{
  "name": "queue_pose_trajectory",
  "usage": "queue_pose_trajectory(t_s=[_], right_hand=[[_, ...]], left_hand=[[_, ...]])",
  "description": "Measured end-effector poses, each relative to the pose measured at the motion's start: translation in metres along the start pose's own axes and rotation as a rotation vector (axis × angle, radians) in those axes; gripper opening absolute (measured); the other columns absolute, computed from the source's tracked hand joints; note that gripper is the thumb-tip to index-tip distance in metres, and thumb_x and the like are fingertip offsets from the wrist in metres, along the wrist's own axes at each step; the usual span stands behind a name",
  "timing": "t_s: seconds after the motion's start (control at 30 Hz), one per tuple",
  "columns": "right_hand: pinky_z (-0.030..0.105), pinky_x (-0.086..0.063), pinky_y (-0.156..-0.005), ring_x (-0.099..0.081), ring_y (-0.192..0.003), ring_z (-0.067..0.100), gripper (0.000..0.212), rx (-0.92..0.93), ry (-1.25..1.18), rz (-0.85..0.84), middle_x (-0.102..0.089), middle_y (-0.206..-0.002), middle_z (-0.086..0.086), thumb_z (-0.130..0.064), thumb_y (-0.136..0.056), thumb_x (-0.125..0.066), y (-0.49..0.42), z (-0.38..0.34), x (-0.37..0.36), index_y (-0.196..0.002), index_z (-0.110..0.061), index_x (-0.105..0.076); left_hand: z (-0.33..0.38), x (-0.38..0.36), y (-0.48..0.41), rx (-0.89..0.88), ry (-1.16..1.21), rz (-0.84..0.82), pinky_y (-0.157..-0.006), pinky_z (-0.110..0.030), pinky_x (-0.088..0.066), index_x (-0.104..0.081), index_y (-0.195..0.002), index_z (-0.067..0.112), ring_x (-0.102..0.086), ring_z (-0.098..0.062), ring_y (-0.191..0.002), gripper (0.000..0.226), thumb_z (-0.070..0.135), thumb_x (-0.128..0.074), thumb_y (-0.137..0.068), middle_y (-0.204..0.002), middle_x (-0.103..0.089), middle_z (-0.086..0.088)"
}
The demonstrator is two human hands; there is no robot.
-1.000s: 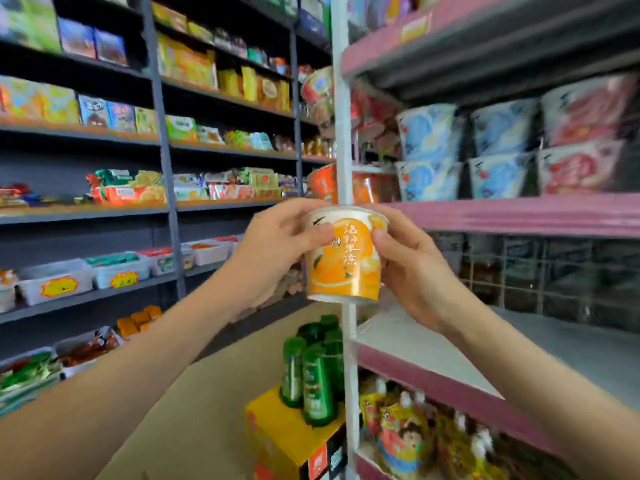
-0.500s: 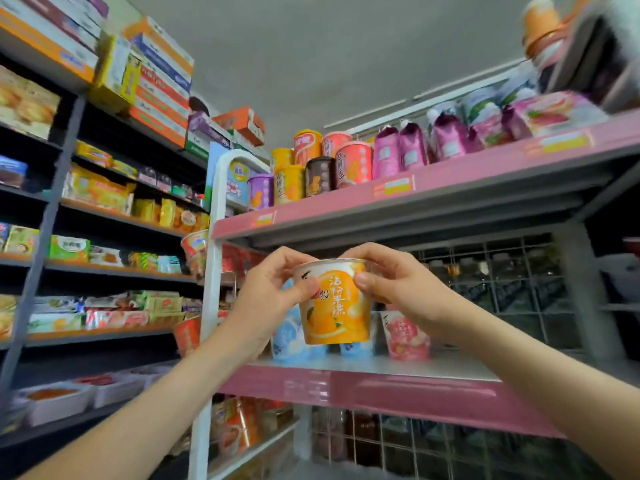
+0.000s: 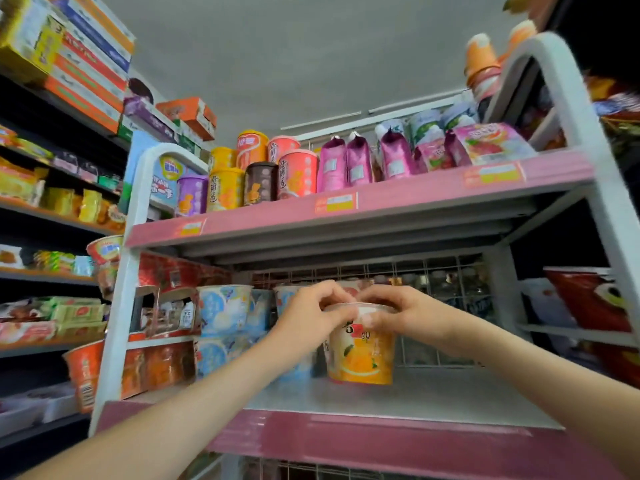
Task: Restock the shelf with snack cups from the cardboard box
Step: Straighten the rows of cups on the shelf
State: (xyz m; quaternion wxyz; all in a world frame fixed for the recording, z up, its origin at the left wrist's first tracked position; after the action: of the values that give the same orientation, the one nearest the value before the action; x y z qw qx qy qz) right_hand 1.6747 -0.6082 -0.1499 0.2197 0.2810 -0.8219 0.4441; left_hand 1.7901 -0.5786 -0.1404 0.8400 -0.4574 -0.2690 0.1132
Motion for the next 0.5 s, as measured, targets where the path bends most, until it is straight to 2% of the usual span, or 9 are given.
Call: queue_pose_trajectory(t_s=[0.07,0.2,0.37,0.43,0.5], right_hand=[[0.028,-0.052,-0.089,-0.063,-0.102,0.012,0.028,-0.058,0.095,-0.006,-0.067,-0.109,0.002,-0.014,-0.085,-0.068,0.007,0.015,0.009,-0.112,-0.016,-0.063],[0.016,-0.049,-0.078,-0.062,-0.091,0.002,0.025,-0.157,0.214,0.03,-0.067,-0.099,-0.01,-0.023,-0.081,-0.072,0.019,0.037,0.028,-0.105,-0.028,-0.064],[0.028,-0.05,-0.074,-0.06,-0.088,0.011,0.033,-0.35,0.402,0.192,-0.062,-0.098,-0.005,-0.041,-0.081,-0.068,0.016,0.064,0.044,-0.105,-0.024,-0.055],[0.032,-0.053,-0.08,-0.063,-0.091,0.015,0.04,-0.401,0.397,0.126,-0.063,-0.102,-0.001,-0.039,-0.078,-0.07,0.009,0.072,0.043,-0.111,-0.022,-0.053],[0.038,-0.054,-0.088,-0.065,-0.097,0.017,0.053,-0.436,0.349,-0.03,-0.065,-0.109,0.001,-0.036,-0.07,-0.077,0.007,0.077,0.036,-0.116,-0.021,-0.054]], left_hand=[[-0.007,-0.024,-0.002,0.006,-0.019,-0.068,-0.076,-0.027,-0.047,-0.062,-0.07,0.027,-0.057,-0.002,-0.071,0.024,0.006,-0.071,-0.079,-0.072,-0.064,0.009],[-0.016,-0.054,-0.007,0.007,-0.035,-0.125,-0.074,-0.028,-0.048,-0.058,-0.068,0.026,-0.057,-0.004,-0.07,0.026,0.007,-0.069,-0.081,-0.072,-0.063,0.008],[-0.017,-0.076,-0.029,-0.046,-0.196,-0.202,-0.072,-0.019,-0.044,-0.053,-0.069,0.03,-0.054,0.003,-0.07,0.026,0.014,-0.064,-0.086,-0.072,-0.061,0.013],[-0.016,-0.076,-0.037,-0.064,-0.321,-0.211,-0.068,-0.016,-0.04,-0.052,-0.069,0.032,-0.053,0.004,-0.072,0.024,0.02,-0.064,-0.087,-0.073,-0.06,0.014],[-0.013,-0.078,-0.041,-0.088,-0.398,-0.243,-0.066,-0.015,-0.038,-0.055,-0.073,0.027,-0.054,0.0,-0.074,0.018,0.022,-0.064,-0.087,-0.075,-0.06,0.013]])
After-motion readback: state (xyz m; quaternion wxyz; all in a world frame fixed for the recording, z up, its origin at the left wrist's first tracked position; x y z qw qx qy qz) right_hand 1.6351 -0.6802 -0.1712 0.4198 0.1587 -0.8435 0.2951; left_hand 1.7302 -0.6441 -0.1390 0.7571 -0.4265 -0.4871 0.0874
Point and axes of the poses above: each hand's wrist, its own y-axis away from the middle knuckle, its own x-axis out of the back of the hand, z = x × y, the point moved 9 cm from there along -y, towards the middle knuckle
